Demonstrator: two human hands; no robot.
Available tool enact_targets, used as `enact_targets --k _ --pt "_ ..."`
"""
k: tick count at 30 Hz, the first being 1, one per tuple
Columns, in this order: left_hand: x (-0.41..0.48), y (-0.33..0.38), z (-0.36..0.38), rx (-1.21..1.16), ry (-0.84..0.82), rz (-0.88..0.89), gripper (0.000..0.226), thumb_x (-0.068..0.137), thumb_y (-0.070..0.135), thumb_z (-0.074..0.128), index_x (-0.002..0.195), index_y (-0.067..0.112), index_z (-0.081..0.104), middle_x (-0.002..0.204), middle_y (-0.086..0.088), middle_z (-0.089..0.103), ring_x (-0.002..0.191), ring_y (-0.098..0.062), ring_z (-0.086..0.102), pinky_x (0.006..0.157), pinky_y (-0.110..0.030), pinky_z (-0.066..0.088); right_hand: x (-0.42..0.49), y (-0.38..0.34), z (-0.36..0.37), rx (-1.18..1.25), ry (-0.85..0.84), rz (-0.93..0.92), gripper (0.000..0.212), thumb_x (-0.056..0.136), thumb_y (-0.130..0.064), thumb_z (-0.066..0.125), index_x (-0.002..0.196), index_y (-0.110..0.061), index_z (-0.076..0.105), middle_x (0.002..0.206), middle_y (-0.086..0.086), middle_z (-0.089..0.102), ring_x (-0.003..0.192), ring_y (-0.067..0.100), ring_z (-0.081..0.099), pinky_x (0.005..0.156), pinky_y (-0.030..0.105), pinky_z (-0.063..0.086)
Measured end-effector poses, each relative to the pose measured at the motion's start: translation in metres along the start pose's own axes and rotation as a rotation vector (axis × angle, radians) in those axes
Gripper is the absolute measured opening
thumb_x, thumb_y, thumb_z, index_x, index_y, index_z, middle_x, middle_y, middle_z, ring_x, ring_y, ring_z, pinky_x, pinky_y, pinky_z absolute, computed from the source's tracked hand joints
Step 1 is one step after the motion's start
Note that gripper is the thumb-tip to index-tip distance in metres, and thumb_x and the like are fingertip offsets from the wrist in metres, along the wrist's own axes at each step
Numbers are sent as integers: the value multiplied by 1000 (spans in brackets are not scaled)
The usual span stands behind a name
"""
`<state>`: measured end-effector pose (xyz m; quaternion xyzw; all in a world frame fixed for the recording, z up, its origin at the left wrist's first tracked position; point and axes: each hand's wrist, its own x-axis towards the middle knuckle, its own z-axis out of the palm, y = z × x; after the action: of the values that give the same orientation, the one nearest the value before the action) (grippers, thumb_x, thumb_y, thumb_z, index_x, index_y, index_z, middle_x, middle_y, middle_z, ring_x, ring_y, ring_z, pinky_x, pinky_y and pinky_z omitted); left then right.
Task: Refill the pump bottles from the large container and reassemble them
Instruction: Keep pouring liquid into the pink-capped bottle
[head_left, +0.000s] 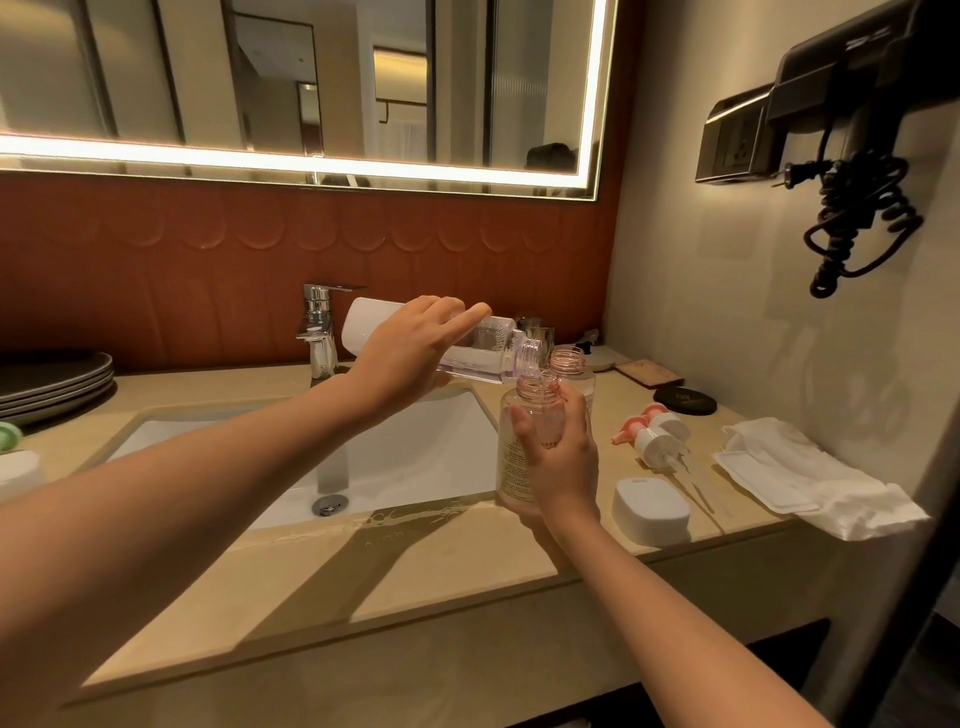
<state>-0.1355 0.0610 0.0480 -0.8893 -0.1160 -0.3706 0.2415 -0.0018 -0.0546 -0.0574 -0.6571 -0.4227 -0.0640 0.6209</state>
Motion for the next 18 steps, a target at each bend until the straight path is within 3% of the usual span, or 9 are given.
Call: enact_targets --k 18 --pt "2 0 -2 9 -9 22 77 57 9 86 126 5 53 107 -17 63 93 -33 61 72 -37 53 0 0 1 3 -9 20 73 73 -69 44 133 -27 37 131 1 53 110 18 56 68 20 42"
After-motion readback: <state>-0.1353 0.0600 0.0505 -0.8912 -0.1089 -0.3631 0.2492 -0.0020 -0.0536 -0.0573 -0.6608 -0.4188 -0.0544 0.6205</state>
